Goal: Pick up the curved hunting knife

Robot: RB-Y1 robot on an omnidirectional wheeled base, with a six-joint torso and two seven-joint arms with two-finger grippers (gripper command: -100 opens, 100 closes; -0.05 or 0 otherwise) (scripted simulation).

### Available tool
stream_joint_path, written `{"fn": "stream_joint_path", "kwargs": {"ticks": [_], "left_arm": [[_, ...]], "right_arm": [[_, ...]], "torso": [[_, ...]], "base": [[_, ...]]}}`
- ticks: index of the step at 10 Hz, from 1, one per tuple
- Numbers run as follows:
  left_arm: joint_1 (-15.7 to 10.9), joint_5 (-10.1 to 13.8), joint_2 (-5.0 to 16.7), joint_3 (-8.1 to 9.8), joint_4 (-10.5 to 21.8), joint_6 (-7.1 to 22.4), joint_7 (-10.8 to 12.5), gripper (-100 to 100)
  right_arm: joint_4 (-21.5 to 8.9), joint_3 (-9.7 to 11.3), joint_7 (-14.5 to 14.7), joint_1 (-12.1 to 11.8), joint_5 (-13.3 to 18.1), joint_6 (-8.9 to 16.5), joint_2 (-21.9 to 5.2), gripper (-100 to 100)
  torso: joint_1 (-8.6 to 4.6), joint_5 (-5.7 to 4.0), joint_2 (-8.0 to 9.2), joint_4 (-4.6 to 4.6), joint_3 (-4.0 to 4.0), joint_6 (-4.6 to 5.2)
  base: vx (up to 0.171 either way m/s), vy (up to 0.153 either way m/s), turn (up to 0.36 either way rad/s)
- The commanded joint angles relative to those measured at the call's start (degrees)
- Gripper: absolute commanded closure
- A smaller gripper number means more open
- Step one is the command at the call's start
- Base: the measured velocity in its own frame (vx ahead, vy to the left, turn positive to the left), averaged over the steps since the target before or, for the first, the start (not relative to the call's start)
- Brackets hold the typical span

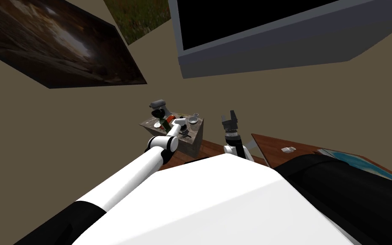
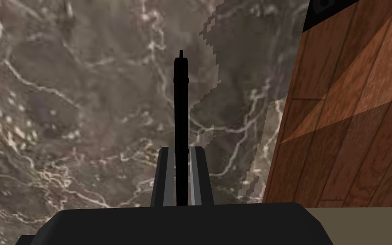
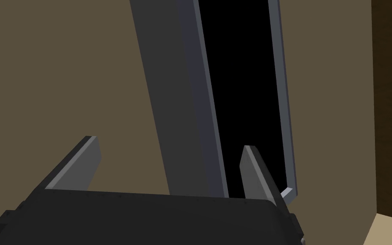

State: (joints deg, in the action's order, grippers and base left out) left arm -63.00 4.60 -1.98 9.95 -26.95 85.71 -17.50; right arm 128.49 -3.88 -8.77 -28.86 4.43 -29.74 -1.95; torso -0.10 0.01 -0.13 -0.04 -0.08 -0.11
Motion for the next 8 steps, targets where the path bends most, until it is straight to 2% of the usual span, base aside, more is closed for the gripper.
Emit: {"fn": "stream_joint_path", "kwargs": {"ticks": [1,6,7,8], "left_arm": [[-0.72,2.38,0.36,-2.30,0.56,0.09,0.18,100],[-3.11,9.54,1.43,-9.29,2.40,0.46,0.80,100],[-2.95,8.64,1.33,-8.35,2.49,0.27,0.64,100],[-3.02,8.80,1.35,-8.51,2.59,0.22,0.65,0]], "right_arm": [[0.00,0.00,0.00,0.00,0.00,0.00,0.00,0],[0.00,0.00,0.00,0.00,0.00,0.00,0.00,0],[0.00,0.00,0.00,0.00,0.00,0.00,0.00,0],[0.00,0.00,0.00,0.00,0.00,0.00,0.00,0]], "torso": [[0.00,0.00,0.00,0.00,0.00,0.00],[0.03,0.00,0.02,0.01,0.01,0.01],[0.02,0.00,0.01,0.00,0.01,0.01],[0.04,0.01,0.02,-0.01,0.00,0.02]], "base": [[0.007,-0.017,0.080],[0.005,-0.015,0.079],[0.003,-0.006,0.009],[0.000,0.000,0.000]]}}
